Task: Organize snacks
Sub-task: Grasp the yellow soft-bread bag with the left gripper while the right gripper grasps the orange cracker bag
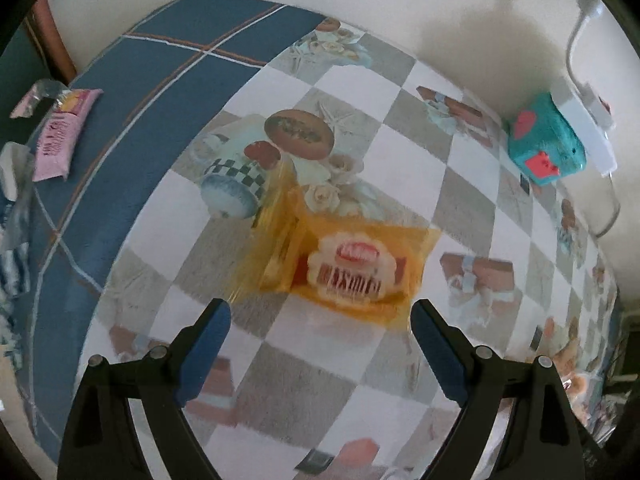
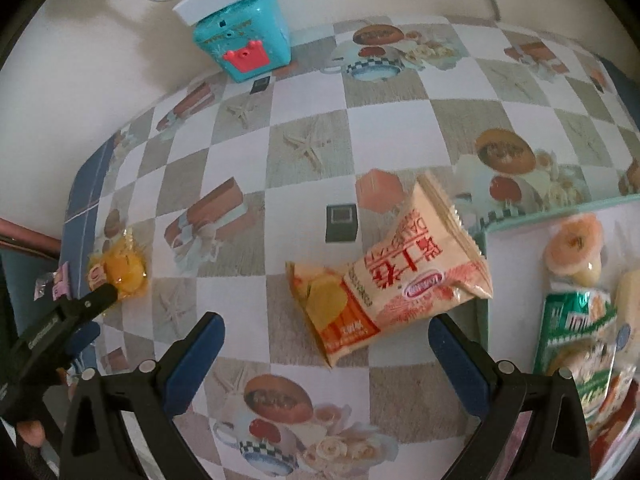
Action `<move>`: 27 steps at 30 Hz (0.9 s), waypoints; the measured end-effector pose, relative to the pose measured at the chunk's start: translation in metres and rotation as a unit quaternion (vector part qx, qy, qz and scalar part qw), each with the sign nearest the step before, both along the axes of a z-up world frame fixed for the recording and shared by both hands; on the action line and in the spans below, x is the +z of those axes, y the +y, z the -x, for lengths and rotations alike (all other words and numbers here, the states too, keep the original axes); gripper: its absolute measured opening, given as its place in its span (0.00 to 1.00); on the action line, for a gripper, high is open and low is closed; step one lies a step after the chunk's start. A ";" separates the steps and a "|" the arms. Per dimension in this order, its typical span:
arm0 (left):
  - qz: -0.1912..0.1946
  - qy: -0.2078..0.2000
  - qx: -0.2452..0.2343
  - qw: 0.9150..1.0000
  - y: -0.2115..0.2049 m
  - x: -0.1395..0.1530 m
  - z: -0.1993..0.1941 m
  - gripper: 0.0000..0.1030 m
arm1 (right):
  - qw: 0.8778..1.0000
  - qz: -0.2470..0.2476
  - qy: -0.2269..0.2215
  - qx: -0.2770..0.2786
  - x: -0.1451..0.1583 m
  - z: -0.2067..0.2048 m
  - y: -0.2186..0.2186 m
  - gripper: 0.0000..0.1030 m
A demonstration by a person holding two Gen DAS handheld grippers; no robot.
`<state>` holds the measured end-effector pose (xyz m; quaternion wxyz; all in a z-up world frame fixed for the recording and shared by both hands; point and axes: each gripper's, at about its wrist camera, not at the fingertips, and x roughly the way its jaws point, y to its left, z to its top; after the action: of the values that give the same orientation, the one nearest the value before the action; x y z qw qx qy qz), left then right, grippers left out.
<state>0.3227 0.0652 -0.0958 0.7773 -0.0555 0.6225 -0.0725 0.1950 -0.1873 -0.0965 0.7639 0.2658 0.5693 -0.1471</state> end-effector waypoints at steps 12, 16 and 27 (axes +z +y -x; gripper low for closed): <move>0.031 -0.036 0.010 0.999 -0.007 0.013 -0.026 0.89 | 1.000 0.020 -0.006 0.010 -0.003 -0.016 -0.015 1.00; 0.001 -0.044 0.010 0.999 -0.017 0.012 -0.034 0.89 | 1.000 0.023 -0.005 0.012 -0.006 -0.018 -0.016 1.00; -0.051 -0.034 -0.011 0.998 -0.031 -0.002 -0.027 0.64 | 0.999 0.037 -0.003 0.016 -0.009 -0.014 -0.019 0.75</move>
<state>0.3495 0.0341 -0.0981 0.7987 -0.0062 0.5995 -0.0509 0.2090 -0.2064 -0.1050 0.7771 0.2285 0.5657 -0.1550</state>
